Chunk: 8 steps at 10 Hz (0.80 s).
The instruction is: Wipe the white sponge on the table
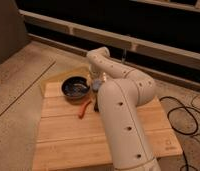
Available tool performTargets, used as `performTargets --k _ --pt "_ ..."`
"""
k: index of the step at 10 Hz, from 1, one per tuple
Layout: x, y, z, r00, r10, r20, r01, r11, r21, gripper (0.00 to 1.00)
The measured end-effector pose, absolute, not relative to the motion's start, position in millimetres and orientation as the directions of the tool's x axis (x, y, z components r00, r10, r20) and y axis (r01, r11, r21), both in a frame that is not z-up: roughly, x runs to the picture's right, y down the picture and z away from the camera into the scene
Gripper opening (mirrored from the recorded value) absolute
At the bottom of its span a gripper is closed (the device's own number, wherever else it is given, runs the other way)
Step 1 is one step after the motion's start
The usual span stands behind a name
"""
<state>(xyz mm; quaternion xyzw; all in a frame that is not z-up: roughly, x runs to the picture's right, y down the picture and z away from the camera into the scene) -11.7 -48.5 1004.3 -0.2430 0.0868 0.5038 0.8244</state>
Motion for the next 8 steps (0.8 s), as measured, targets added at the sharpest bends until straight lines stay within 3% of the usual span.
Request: performTargets --k 8 --pt "27 -45 1017 0.389 0.800 -0.457 -0.919 0.300 -0.257 0.65"
